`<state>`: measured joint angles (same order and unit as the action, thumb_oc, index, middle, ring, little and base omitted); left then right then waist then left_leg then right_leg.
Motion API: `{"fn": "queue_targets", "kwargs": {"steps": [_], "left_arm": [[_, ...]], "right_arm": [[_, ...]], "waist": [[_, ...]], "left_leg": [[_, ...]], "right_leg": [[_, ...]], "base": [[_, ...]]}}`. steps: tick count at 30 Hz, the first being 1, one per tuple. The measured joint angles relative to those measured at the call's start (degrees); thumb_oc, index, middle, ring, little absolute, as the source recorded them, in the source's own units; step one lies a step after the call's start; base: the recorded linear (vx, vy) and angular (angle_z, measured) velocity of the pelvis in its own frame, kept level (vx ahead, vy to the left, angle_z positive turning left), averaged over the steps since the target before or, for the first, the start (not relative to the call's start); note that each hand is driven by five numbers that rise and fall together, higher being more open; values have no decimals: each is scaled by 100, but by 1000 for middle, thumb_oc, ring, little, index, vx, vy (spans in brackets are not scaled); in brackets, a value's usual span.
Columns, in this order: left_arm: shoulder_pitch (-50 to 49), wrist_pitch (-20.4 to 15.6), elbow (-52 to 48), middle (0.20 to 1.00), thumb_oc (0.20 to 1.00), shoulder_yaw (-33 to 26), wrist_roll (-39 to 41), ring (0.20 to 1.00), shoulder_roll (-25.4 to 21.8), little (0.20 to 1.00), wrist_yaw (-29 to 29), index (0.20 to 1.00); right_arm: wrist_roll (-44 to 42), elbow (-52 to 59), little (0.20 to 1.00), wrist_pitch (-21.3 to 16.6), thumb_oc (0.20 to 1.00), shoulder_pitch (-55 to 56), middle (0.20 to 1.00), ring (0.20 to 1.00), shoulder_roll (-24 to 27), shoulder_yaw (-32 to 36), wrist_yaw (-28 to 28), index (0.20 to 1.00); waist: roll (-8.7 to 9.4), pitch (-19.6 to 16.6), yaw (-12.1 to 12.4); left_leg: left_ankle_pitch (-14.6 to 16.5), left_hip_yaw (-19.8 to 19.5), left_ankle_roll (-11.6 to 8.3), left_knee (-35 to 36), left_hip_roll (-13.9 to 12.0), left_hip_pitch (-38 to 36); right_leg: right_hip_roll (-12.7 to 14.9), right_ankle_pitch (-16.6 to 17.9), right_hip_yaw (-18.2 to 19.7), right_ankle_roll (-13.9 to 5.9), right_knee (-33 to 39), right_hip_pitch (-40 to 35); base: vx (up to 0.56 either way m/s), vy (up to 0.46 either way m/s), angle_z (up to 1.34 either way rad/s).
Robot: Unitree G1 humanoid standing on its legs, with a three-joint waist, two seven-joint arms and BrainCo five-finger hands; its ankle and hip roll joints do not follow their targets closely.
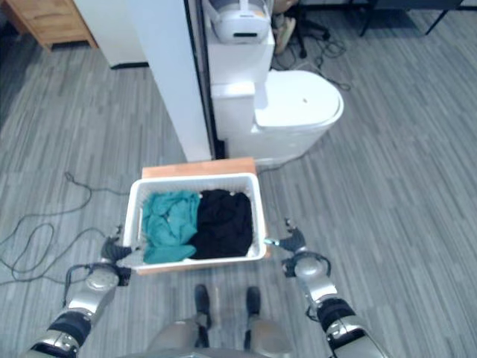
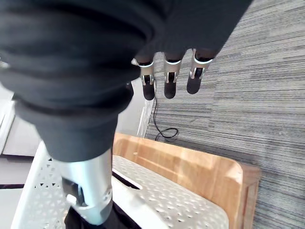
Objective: Grab the laundry basket,head to the washer,open it,put in the laundry and shut it.
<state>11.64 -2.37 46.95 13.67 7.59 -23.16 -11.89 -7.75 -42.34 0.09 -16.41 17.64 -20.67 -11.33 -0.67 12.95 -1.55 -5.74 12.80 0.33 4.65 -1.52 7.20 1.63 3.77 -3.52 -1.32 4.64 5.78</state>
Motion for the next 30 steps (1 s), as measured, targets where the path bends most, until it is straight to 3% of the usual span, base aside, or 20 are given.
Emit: {"fn": "queue_targets", "kwargs": {"steps": [2,4,7,8,9,10,17,25,30], "left_arm": [[456,36,665,1000,1000,151,-16,1000,98,1000,-132,1000],[937,29,1479,1000,1000,285,-119,1000,129,1000,-232,1000],[1082,1,1728,1000,1000,262,-118,1000,134,1000,-365,1000],[1062,12,1684,715,715,244,-117,715,131,715,-395,715],[1031,-8,1631,373,373,214,-113,373,133,373,-428,373],[999,-24,1550,200,200,179,-113,200,131,200,-442,200],[669,2,581,200,200,48,133,200,131,200,-429,200],[-904,203,-1899,200,200,34,114,200,208,200,-452,200],[-1477,241,-2646,200,200,-80,107,200,229,200,-277,200]], "right_arm": [[5,-291,1000,-3,1000,-527,1000,1000,-113,-416,-12,1000],[60,-818,1000,8,1000,-1168,1000,1000,-387,-976,-42,1000],[101,-943,1000,-31,1000,-1445,1000,1000,-470,-1097,-112,1000],[105,-972,398,-32,398,-1492,398,398,-464,-1119,-109,398],[106,-965,200,-44,200,-1514,200,200,-450,-1142,-111,200],[106,-945,200,-76,200,-1507,200,200,-442,-1134,-112,200],[-5,-634,200,-16,200,-1302,200,200,-382,-730,-352,200],[121,1900,200,116,200,650,200,200,489,8,-267,200],[334,2994,200,-7,200,1585,200,200,495,637,36,200]], "waist": [[-66,43,-5],[-142,325,21],[-134,387,26],[-110,402,23],[-101,436,47],[-97,463,54],[9,553,65],[185,604,-34],[222,551,-205]], "left_leg": [[-74,93,38,-1,-6,358],[-117,118,55,-2,-11,531],[-123,118,45,-2,-24,564],[-120,105,40,-2,-30,556],[-120,96,40,-2,-37,557],[-120,81,40,-2,-44,557],[-127,-73,24,-1,-62,468],[-75,-100,-41,-1,-53,-168],[20,-36,-171,0,-192,-537]], "right_leg": [[5,95,61,-107,-2,382],[6,116,70,-106,-67,599],[-9,115,57,-103,-65,621],[-16,114,42,-102,-37,596],[-24,114,30,-102,-27,587],[-32,119,16,-95,-25,577],[-57,118,-121,-82,-15,411],[-25,1,-197,0,-8,-244],[-178,-85,-46,41,-7,-544]], "base": [[-128,7,-23],[-102,-32,-11],[-18,-21,-1],[-9,-28,5],[-4,-55,6],[8,-51,6],[19,-58,11],[34,-134,4],[-21,-104,-15]]}}
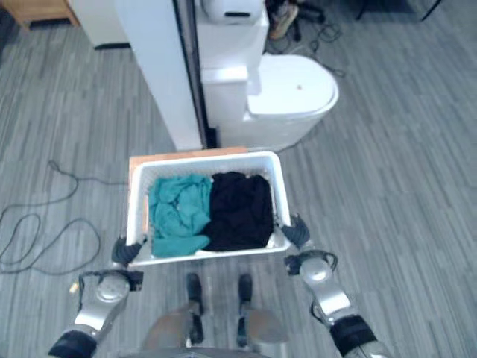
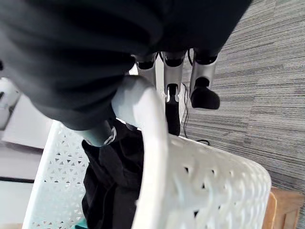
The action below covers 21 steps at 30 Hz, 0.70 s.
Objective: Grab the laundry basket,head to the washer,open it,put in the laundry and shut it.
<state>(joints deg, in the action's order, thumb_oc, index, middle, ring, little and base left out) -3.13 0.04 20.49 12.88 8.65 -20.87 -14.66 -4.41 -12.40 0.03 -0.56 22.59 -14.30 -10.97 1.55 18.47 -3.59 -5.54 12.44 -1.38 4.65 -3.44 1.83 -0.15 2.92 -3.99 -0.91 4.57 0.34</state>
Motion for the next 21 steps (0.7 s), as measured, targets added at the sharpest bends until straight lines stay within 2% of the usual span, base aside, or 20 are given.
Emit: {"fn": "queue_targets", "kwargs": {"steps": [1,3,4,6,7,8,9,10,11,12,13,14,15,16,17,18,19,20,21], "left_arm": [[-69,13,-34,200,200,-1,-1,200,15,200,66,200],[-250,41,-206,200,200,12,-3,200,12,200,163,200],[-291,42,-252,200,200,22,-9,200,21,200,204,200],[-310,51,-407,200,200,34,-9,200,16,200,236,200],[-338,77,-543,200,200,55,-10,200,-17,200,234,200],[-400,97,-678,200,200,109,-10,200,-103,200,231,200],[-393,83,-698,200,200,80,-20,200,-133,200,272,200],[-237,85,-687,200,200,173,-114,200,7,200,361,200],[-138,85,-687,200,200,215,-129,200,-1,200,366,200],[-38,82,-728,200,200,176,-228,200,-18,200,366,200],[-73,77,-838,200,200,136,-228,200,-90,200,366,200],[-122,49,-896,200,200,44,-218,200,-160,200,355,200],[-160,37,-909,200,200,-36,-216,200,-284,200,356,200],[-33,28,-831,200,200,-98,-214,200,-293,200,358,200],[115,27,-835,200,200,-87,-220,200,-292,200,356,200],[198,28,-829,200,200,-55,-222,200,-321,200,351,200],[206,28,-825,200,200,2,-221,200,-360,200,327,200],[114,28,-812,200,200,-8,-218,200,-388,200,301,200],[-8,28,-792,200,200,-54,-215,200,-379,200,289,200]], "right_arm": [[0,81,200,-17,200,199,200,200,0,74,73,200],[2,340,200,-11,200,454,200,200,8,224,191,200],[3,474,200,7,200,587,200,200,61,249,203,200],[3,719,200,6,200,765,200,200,107,341,220,200],[5,794,200,9,200,825,200,200,29,439,228,200],[8,899,200,7,200,885,200,200,-66,522,248,200],[12,987,200,-33,200,959,200,200,40,539,257,200],[-5,1101,200,-77,200,1175,200,200,368,689,359,200],[-10,1119,200,-78,200,1219,200,200,329,780,365,200],[-18,1203,200,-124,200,1281,200,200,250,850,369,200],[-18,1204,200,-137,200,1198,200,200,143,845,376,200],[-14,1223,200,-139,200,1146,200,200,-3,813,376,200],[-1,1272,200,-140,200,1070,200,200,-214,741,353,200],[0,1246,200,-149,200,1110,200,200,-254,713,315,200],[-17,1185,200,-130,200,1126,200,200,-250,713,279,200],[-39,1147,200,-128,200,1118,200,200,-273,719,235,200],[-62,1136,200,-128,200,1093,200,200,-312,712,223,200],[-60,1117,200,-126,200,1054,200,200,-339,664,223,200],[-51,1085,200,-125,200,1026,200,200,-312,571,219,200]], "waist": [[-2,-62,-128],[-4,-75,-113],[7,-116,-264],[58,-184,-429],[130,-180,-490],[195,-216,-484],[127,-295,-485],[-226,-526,-973],[-317,-591,-1122],[-212,-706,-1359],[-88,-754,-1295],[81,-763,-1259],[217,-745,-1174],[232,-740,-1207],[257,-747,-1197],[252,-743,-1173],[254,-744,-1157],[189,-703,-981],[146,-695,-770]], "left_leg": [[-4,16,-14,-1,-32,-15],[38,198,-66,-2,-73,-132],[50,236,-80,-48,-74,-165],[45,-334,-73,-206,18,-194],[92,-581,-20,-400,89,-152],[223,-950,195,-604,213,-199],[437,-1158,168,-533,235,-246],[659,-1097,77,-300,162,-351],[675,-1003,63,-163,158,-465],[657,-532,118,-18,237,-546],[663,-18,127,4,225,-588],[711,533,138,-27,251,-662],[784,782,170,-136,285,-633],[817,995,196,-106,288,-700],[831,1232,217,-139,240,-687],[831,1392,217,-127,219,-689],[854,1786,177,-124,145,-763],[873,2128,151,-126,60,-901],[876,2633,146,-129,-55,-1106]], "right_leg": [[-32,-3,27,8,-4,17],[-82,-54,293,84,-88,64],[-97,-33,456,52,-152,152],[-102,11,878,-2,-328,382],[-97,71,1250,-45,-416,434],[-74,124,1658,-27,-497,468],[0,102,1787,-67,-500,455],[-116,114,1899,-144,-411,459],[-134,122,1967,-172,-422,458],[-151,99,2316,-321,-545,696],[-203,101,2554,-427,-694,942],[-129,187,2348,-497,-699,1163],[54,372,2053,-560,-624,1237],[132,341,1721,-538,-615,1348],[265,306,1179,-540,-634,1480],[436,268,471,-499,-699,1549],[630,208,-412,-413,-832,1582],[786,126,-1238,-293,-1011,1587],[942,3,-2091,-159,-1240,1482]], "base": [[-55,-25,-28],[-61,19,-62],[-101,81,-101],[-76,113,-114],[6,101,-135],[13,105,-162],[8,162,-157],[-94,203,-106],[-98,138,-97],[-156,76,-144],[-80,-16,-220],[-99,-47,-230],[-45,-87,-204],[-29,-123,-162],[9,-134,-126],[86,-113,-121],[65,-140,-145],[66,-163,-187],[48,-206,-204]]}}
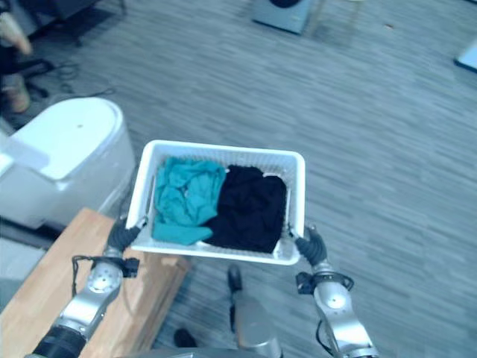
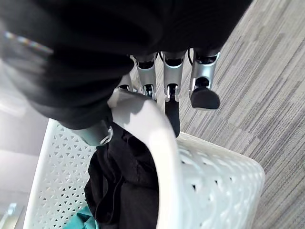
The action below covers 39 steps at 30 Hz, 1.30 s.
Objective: Grab the laundry basket,head to the washer,open it,put in the laundry and shut it.
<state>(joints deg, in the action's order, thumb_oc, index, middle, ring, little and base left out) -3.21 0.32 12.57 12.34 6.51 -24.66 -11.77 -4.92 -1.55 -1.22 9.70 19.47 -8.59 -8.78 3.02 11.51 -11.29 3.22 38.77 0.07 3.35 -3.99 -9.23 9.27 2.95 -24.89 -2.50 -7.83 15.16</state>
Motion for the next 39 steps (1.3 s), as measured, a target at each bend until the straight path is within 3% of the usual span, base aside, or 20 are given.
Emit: {"fn": "queue_targets", "kwargs": {"steps": [2,3,4,7,10,11,13,17,19,22,26,27,29,30,31,32,34,36,38,39], "left_arm": [[-144,-6,30,200,200,1,0,200,20,200,-17,200],[-131,-6,37,200,200,25,-3,200,12,200,-16,200],[-22,-6,183,200,200,39,-3,200,121,200,-17,200],[-58,-8,311,200,200,154,-4,200,315,200,-13,200],[-93,-13,311,200,200,185,-2,200,436,200,-25,200],[-95,-13,312,200,200,201,2,200,464,200,-27,200],[-85,-33,305,200,200,197,1,200,562,200,-60,200],[-290,-29,328,200,200,211,1,200,537,200,-66,200],[-376,-21,359,200,200,192,1,200,541,200,-66,200],[-543,-1,405,200,200,124,1,200,554,200,-65,200],[-606,-3,413,200,200,101,1,200,567,200,-58,200],[-684,6,413,200,200,74,3,200,555,200,-40,200],[-694,5,371,200,200,78,3,200,534,200,-36,200],[-619,17,370,200,200,83,3,200,467,200,-37,200],[-596,19,340,200,200,79,3,200,383,200,-33,200],[-534,20,326,200,200,98,6,200,301,200,-3,200],[-333,16,295,200,200,95,13,200,98,200,12,200],[-243,7,285,200,200,74,13,200,74,200,9,200],[-313,-67,125,200,200,-76,18,200,78,200,-23,200],[-290,-72,137,200,200,-136,26,200,44,200,-28,200]], "right_arm": [[4,-115,200,0,200,11,200,200,108,-150,-3,200],[4,-113,200,-1,200,45,200,200,127,-114,-2,200],[4,-146,200,9,200,-49,200,200,205,-47,6,200],[-2,-157,200,49,200,-22,200,200,461,-26,21,200],[-29,-206,200,36,200,-113,200,200,692,-77,19,200],[-28,-187,200,35,200,-115,200,200,688,-69,15,200],[-31,-142,200,31,200,-100,200,200,740,-26,16,200],[-37,-182,200,40,200,18,200,200,730,-100,17,200],[-37,-307,200,43,200,48,200,200,642,-132,21,200],[-47,-388,200,48,200,45,200,200,650,-300,24,200],[-64,-399,200,49,200,126,200,200,652,-323,46,200],[-62,-394,200,63,200,185,200,200,575,-327,79,200],[-62,-395,200,63,200,218,200,200,528,-301,80,200],[-62,-394,200,77,200,188,200,200,477,-306,78,200],[-60,-370,200,88,200,134,200,200,451,-306,92,200],[-59,-298,200,89,200,182,200,200,424,-276,91,200],[-54,-280,200,92,200,46,200,200,371,-317,157,200],[-53,-285,200,94,200,-12,200,200,309,-291,150,200],[-20,-240,200,62,200,-168,200,200,377,-347,179,200],[-15,-245,200,55,200,-267,200,200,344,-344,202,200]], "waist": [[-97,-41,223],[-87,-131,165],[-321,-50,143],[-450,-101,76],[-527,-114,135],[-487,-96,190],[-234,-12,405],[-209,9,463],[-263,24,701],[-288,20,899],[-285,18,1035],[-195,-13,1027],[-45,-77,980],[88,-90,956],[68,-97,1072],[76,-99,1057],[173,-59,1038],[147,-40,1030],[-108,59,1053],[-105,103,1028]], "left_leg": [[17,342,-2,-139,-183,-227],[82,123,-67,-138,-191,-236],[167,-87,-195,-247,-423,-300],[179,-302,-258,-1545,-942,-64],[-272,-1376,-619,-3249,-1337,434],[-65,-1986,-722,-3585,-1145,725],[505,-3034,-694,-2804,-152,1344],[140,-3351,-553,-1530,154,2210],[-377,-3403,-447,-782,193,2682],[-639,-3346,-367,-288,415,2815],[-721,-3239,-134,-361,508,2755],[-863,-2836,242,-708,523,2603],[-1077,-2729,509,-860,684,2493],[-910,-2643,589,-873,797,2332],[-1040,-2675,637,-779,790,2254],[-1043,-2721,634,-661,835,2129],[-824,-2815,662,-386,974,1569],[-818,-2770,660,-359,1002,1293],[-232,-2993,681,-191,868,828],[-306,-2971,648,-185,870,747]], "right_leg": [[392,-214,-976,69,-394,-164],[475,-85,-963,-61,-374,-247],[127,-193,-712,201,-497,-213],[-161,-403,-231,468,-394,-377],[-664,-554,349,699,-49,-711],[-742,-487,533,674,117,-837],[-688,-336,1003,565,534,-1118],[-976,-397,1020,561,978,-1721],[-1251,-384,1225,683,1243,-2052],[-1296,-703,1398,761,1244,-2461],[-1258,-1146,1677,606,1237,-2914],[-1140,-1519,1790,428,1109,-3248],[-971,-1663,1948,244,697,-3222],[-800,-1764,2073,122,-81,-2928],[-734,-1949,2165,-169,-1137,-2388],[-744,-1984,2254,-184,-1353,-2190],[-490,-1813,2198,-513,-3002,-1419],[-338,-1815,2073,-506,-3438,-1033],[-333,-1942,1715,-283,-3386,-226],[-306,-1935,1681,-247,-3092,-52]], "base": [[184,-182,-163],[314,-275,-109],[237,-241,-59],[224,-217,-79],[208,-127,-103],[168,-60,-93],[230,-45,-104],[345,-51,-51],[389,-23,-72],[464,24,-67],[506,94,-33],[466,93,-23],[507,106,-4],[391,95,-15],[215,63,-5],[352,93,7],[361,94,14],[318,68,3],[454,33,-29],[393,-29,9]]}}
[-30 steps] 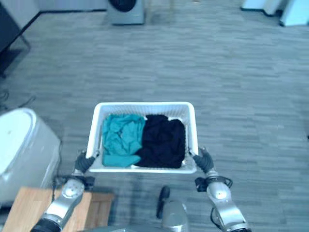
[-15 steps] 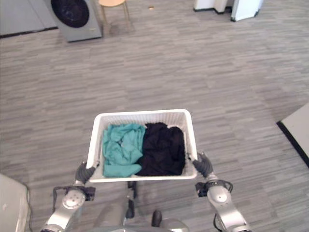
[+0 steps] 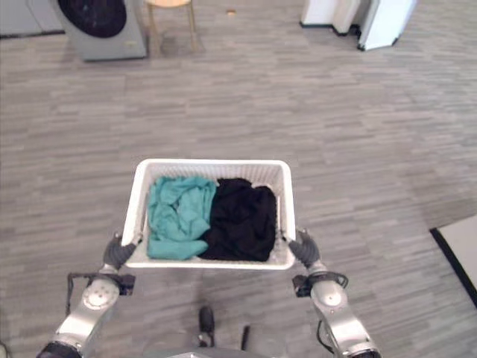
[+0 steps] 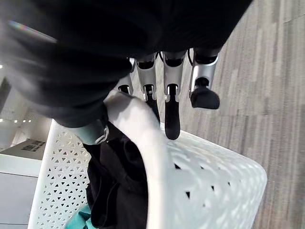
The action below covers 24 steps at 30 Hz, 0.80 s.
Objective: Grab the laundry basket,head to the washer,open it,put in the laundry and shut it.
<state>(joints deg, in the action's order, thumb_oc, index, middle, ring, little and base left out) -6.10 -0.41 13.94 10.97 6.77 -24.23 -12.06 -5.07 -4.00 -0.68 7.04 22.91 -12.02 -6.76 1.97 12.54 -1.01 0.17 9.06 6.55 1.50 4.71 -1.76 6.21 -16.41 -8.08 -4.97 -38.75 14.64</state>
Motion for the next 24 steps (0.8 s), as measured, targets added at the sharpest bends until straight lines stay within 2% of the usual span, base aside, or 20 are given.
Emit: {"fn": "queue_targets", "kwargs": {"steps": [1,2,3,4,7,9,10,11,12,14,15,16,17,18,19,20,21,22,23,24], "left_arm": [[14,0,12,200,200,-14,8,200,4,200,-1,200],[-17,-1,24,200,200,-1,105,200,52,200,-2,200],[-14,-1,103,200,200,-6,114,200,150,200,-2,200],[-9,3,183,200,200,-13,119,200,171,200,-2,200],[-101,13,395,200,200,65,123,200,324,200,7,200],[-122,50,439,200,200,158,121,200,345,200,9,200],[-152,53,453,200,200,148,111,200,460,200,18,200],[-155,71,455,200,200,184,104,200,567,200,15,200],[-195,70,496,200,200,206,99,200,661,200,15,200],[-190,71,495,200,200,291,100,200,680,200,35,200],[-251,71,451,200,200,292,106,200,682,200,37,200],[-303,41,414,200,200,247,135,200,688,200,36,200],[-305,40,358,200,200,240,160,200,677,200,36,200],[-289,40,248,200,200,228,160,200,661,200,36,200],[-255,40,178,200,200,214,159,200,643,200,36,200],[-200,43,178,200,200,220,159,200,644,200,36,200],[-205,45,165,200,200,222,160,200,607,200,37,200],[-213,47,181,200,200,229,158,200,605,200,49,200],[-174,46,159,200,200,217,155,200,608,200,50,200],[-167,42,161,200,200,221,151,200,611,200,51,200]], "right_arm": [[0,-1,200,3,200,11,200,200,-32,32,-2,200],[-3,-65,200,11,200,2,200,200,-17,34,8,200],[-3,-89,200,12,200,19,200,200,-22,33,16,200],[-3,-127,200,17,200,40,200,200,-38,37,16,200],[-3,-284,200,44,200,231,200,200,-52,41,43,200],[-3,-360,200,46,200,329,200,200,-53,77,68,200],[-3,-382,200,50,200,315,200,200,-18,103,83,200],[-3,-390,200,72,200,344,200,200,-25,250,100,200],[-3,-487,200,37,200,332,200,200,1,288,161,200],[-4,-451,200,60,200,353,200,200,137,361,232,200],[-3,-332,200,46,200,341,200,200,196,362,283,200],[-1,-277,200,18,200,283,200,200,224,358,282,200],[1,-260,200,18,200,241,200,200,227,361,277,200],[0,-206,200,17,200,226,200,200,257,383,269,200],[-3,-175,200,17,200,207,200,200,283,391,251,200],[-5,-156,200,24,200,220,200,200,270,416,219,200],[-6,-129,200,22,200,198,200,200,261,403,200,200],[-9,-111,200,-2,200,263,200,200,235,409,171,200],[-28,-115,200,-6,200,296,200,200,173,445,154,200],[-52,-161,200,-22,200,289,200,200,141,462,155,200]], "waist": [[-57,34,-100],[-83,62,-176],[-104,73,-203],[-124,81,-227],[-136,90,-374],[-66,67,-356],[-182,96,-343],[-383,131,-443],[-373,131,-506],[-377,108,-509],[-376,95,-422],[-364,76,-282],[-358,66,-276],[-346,59,-277],[-309,62,-285],[-253,84,-297],[-219,75,-275],[-95,61,-311],[-100,35,-295],[-82,23,-242]], "left_leg": [[37,-37,-54,58,14,-107],[163,-61,-139,201,10,-346],[341,-118,-251,196,13,-428],[361,-158,-185,193,26,-498],[789,-512,-362,167,-31,-989],[1017,-527,-529,132,-30,-1287],[1129,-607,-605,114,-178,-1427],[1244,-758,-724,-89,-370,-1484],[1056,-661,-1013,-687,-558,-1428],[901,-522,-1209,-2174,-735,-973],[535,-382,-1344,-3085,-909,-533],[387,-247,-1377,-3821,-1111,-166],[567,-138,-1354,-3863,-1152,-48],[676,-21,-1353,-3807,-1186,131],[781,69,-1268,-3650,-1113,365],[857,189,-1178,-3490,-1089,464],[871,292,-1198,-3084,-1025,673],[899,409,-1201,-2444,-952,811],[809,485,-1124,-1762,-881,955],[528,503,-1040,-1127,-867,1151]], "right_leg": [[11,23,-85,-15,388,293],[-3,178,-261,-35,1239,606],[-58,468,-236,-59,1992,770],[-86,759,-198,-82,2730,786],[-40,1471,70,-101,3780,844],[65,1490,-16,-108,3907,677],[42,1935,-94,-124,3701,644],[-7,2062,-264,-80,3360,615],[-24,2347,-257,201,2929,438],[-116,2191,-491,433,2877,108],[-185,2080,-485,599,2935,-65],[-323,1994,-385,752,2976,-252],[-386,1979,-377,772,3057,-399],[-438,1996,-385,851,3171,-530],[-476,1873,-373,909,3407,-770],[-505,1970,-388,935,3613,-994],[-557,1849,-406,839,3712,-1213],[-585,1690,-411,804,3945,-1440],[-612,1682,-432,751,4084,-1598],[-678,1580,-486,623,4182,-1713]], "base": [[576,-98,27],[451,-88,22],[474,-106,16],[339,-89,29],[450,-145,52],[480,-188,39],[459,-249,53],[519,-364,94],[615,-441,118],[340,-255,63],[257,-151,-13],[270,-120,-27],[392,-151,-24],[254,-85,2],[349,-65,5],[465,-52,-10],[652,-49,-4],[415,-19,3],[350,-4,15],[300,-5,-16]]}}
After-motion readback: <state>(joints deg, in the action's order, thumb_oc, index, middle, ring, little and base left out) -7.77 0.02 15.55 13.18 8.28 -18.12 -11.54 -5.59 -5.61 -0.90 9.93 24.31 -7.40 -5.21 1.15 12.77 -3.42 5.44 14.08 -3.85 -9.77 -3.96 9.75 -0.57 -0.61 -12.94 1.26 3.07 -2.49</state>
